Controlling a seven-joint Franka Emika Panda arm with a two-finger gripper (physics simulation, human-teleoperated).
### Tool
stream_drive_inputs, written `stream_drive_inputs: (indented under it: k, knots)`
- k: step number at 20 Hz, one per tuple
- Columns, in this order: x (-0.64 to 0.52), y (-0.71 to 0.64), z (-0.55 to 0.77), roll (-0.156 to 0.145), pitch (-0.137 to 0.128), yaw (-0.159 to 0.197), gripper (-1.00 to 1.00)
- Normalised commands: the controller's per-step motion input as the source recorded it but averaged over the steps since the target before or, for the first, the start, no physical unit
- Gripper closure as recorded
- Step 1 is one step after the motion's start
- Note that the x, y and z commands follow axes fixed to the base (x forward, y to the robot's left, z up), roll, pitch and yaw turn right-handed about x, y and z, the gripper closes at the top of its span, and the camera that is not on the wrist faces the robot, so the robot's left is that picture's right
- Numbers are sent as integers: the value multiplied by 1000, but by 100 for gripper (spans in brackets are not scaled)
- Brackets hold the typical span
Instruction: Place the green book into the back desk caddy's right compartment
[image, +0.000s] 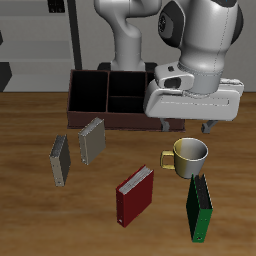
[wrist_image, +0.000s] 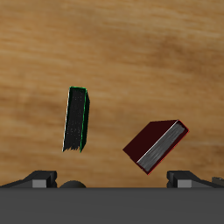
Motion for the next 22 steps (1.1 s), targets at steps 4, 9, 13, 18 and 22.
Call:
stream_drive_inputs:
  k: [4,9,13,18,22]
  knots:
    - [201,170,-276,8,-1,19,-100]
    - [104,207,-266,-4,-24,37,-100]
    - [14,176,-179,-1,-9,7,-100]
    - [81,144,-264,-5,-3,-8,-100]
    - [70,32,-212,2,-7,-16,-100]
